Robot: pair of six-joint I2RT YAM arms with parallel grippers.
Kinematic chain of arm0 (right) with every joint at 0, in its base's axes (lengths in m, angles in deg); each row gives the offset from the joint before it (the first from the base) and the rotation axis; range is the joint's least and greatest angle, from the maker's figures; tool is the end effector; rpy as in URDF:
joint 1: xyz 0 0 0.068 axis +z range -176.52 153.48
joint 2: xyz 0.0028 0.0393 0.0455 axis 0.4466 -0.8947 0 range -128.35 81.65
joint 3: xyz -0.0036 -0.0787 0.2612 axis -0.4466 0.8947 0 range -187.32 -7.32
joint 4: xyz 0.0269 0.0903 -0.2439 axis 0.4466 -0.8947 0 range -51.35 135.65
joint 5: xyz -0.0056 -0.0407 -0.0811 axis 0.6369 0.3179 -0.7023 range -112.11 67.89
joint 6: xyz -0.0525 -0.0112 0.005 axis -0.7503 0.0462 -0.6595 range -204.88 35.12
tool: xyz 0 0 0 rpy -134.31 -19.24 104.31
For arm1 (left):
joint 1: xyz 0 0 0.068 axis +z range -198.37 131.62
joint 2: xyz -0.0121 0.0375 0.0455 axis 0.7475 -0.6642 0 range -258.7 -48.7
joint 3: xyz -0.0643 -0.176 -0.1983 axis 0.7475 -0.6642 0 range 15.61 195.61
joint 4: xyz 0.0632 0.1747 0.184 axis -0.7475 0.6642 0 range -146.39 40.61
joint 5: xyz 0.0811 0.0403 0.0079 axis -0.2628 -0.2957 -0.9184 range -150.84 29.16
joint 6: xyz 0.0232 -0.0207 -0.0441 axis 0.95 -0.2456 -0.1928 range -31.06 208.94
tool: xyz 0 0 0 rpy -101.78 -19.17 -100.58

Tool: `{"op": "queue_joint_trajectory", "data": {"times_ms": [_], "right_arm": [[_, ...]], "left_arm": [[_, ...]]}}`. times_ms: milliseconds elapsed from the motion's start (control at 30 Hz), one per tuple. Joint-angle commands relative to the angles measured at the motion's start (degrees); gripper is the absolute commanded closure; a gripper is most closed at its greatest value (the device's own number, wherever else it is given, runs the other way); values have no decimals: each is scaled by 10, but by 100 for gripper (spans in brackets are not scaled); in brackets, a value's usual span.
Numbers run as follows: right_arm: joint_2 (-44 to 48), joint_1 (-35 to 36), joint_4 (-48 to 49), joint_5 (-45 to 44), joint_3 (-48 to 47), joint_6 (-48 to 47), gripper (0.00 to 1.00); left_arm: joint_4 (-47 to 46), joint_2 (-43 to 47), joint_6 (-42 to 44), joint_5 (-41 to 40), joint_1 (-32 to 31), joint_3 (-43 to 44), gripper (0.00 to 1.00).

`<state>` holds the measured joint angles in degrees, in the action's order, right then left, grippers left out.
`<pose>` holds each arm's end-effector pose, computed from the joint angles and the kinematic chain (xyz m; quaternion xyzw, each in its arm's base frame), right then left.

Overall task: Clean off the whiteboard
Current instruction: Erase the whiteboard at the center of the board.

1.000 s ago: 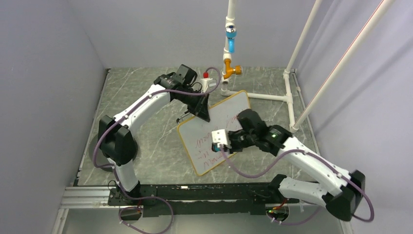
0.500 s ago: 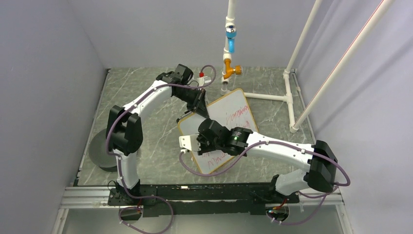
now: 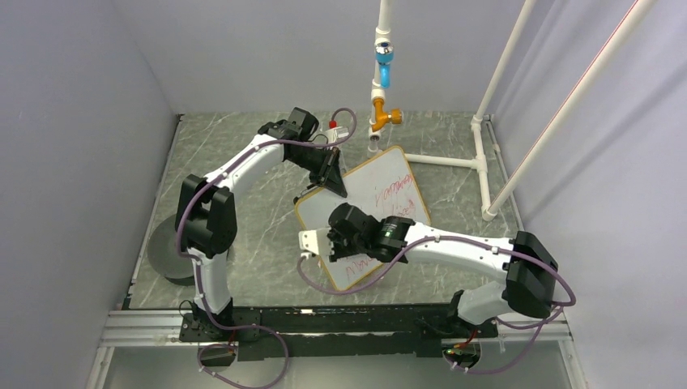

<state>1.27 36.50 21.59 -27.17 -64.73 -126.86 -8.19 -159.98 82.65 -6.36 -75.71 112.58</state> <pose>0.1386 0.2655 0.2533 -0.7277 0.5787 0.0265 0.3673 0.3525 -0.2148 0.2729 0.2647 0.8293 -0.4867 0.0736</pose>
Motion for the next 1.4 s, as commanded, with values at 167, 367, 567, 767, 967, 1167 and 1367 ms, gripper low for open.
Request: {"op": "queue_joint_trajectory", "data": {"times_ms": [167,367,567,767,967,1167,1367], "right_arm": [[-25,-38,35,-30,-30,64,100],[0,-61,47,-26,-7,62,100],[-21,5,-26,77,3,-2,100],[-26,-26,32,13,-43,68,100],[-40,-54,24,18,-69,87,100],[7,-36,0,86,15,32,100],[-45,-4,19,64,-51,65,100]], "left_arm": [[-10,30,-27,48,-3,-4,100],[-9,35,-25,47,-6,-4,100],[-10,43,-23,43,-6,-7,100],[-11,43,-23,44,-10,-8,100],[-4,47,-16,41,-12,-4,100],[-1,54,-14,41,-12,-4,100],[-5,52,-16,44,-12,-7,100]]}}
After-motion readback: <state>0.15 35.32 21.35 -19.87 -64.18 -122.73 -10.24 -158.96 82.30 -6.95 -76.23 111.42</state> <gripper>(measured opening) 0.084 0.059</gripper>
